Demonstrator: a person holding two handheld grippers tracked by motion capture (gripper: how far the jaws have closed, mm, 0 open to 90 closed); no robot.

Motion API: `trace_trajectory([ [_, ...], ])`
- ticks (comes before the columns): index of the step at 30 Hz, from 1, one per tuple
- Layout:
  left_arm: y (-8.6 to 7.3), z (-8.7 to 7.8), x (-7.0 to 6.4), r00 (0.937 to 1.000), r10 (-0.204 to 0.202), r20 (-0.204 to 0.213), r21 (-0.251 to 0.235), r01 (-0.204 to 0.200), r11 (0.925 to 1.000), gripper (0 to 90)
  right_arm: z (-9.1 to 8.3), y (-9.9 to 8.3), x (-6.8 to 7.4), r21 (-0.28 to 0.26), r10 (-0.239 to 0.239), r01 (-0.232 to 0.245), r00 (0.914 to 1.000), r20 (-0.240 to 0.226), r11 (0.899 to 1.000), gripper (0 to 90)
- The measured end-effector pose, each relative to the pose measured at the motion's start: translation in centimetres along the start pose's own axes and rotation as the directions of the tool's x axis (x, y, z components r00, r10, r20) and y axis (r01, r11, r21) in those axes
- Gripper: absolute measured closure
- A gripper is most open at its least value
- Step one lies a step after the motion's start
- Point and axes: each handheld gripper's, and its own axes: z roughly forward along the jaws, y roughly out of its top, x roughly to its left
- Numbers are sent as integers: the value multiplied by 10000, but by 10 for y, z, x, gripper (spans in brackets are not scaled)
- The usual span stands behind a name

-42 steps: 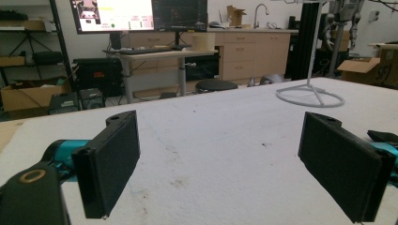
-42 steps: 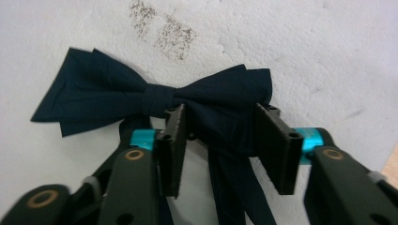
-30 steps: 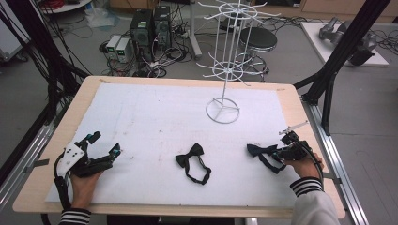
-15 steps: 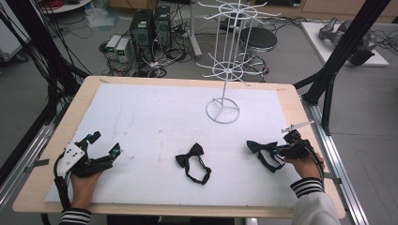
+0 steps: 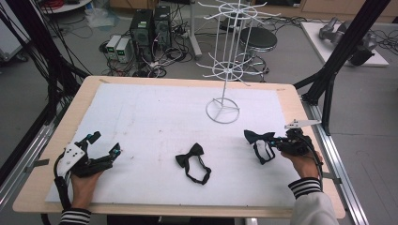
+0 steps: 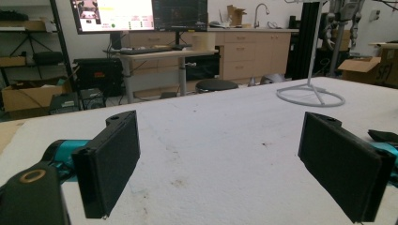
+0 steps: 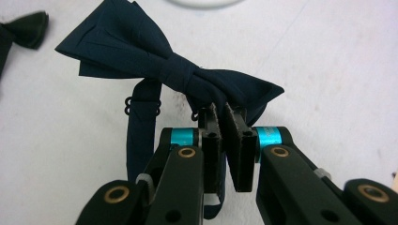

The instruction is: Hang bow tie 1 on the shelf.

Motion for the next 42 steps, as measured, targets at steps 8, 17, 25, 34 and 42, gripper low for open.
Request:
trace_trajectory([
  [8,0,0,0,10000,13,-9,-25,-13,10000,134,-6,3,3,-977,-18,16,10000,-19,9952,855],
  [17,0,1,-1,10000,6,-17,1,-6,10000,135,-13,6,3,-2133,190,-247,9994,-289,9767,853],
  [25,0,1,-1,10000,-2,-28,0,2,10000,134,-20,18,10,-2974,-88,108,9999,81,9547,854],
  [34,0,0,0,10000,24,-5,3,-24,10000,134,-23,41,23,-3405,-419,410,9991,49,9394,854],
  [42,0,1,-1,10000,0,9,-22,0,10000,134,-26,56,29,-3791,-464,450,9989,53,9243,853],
])
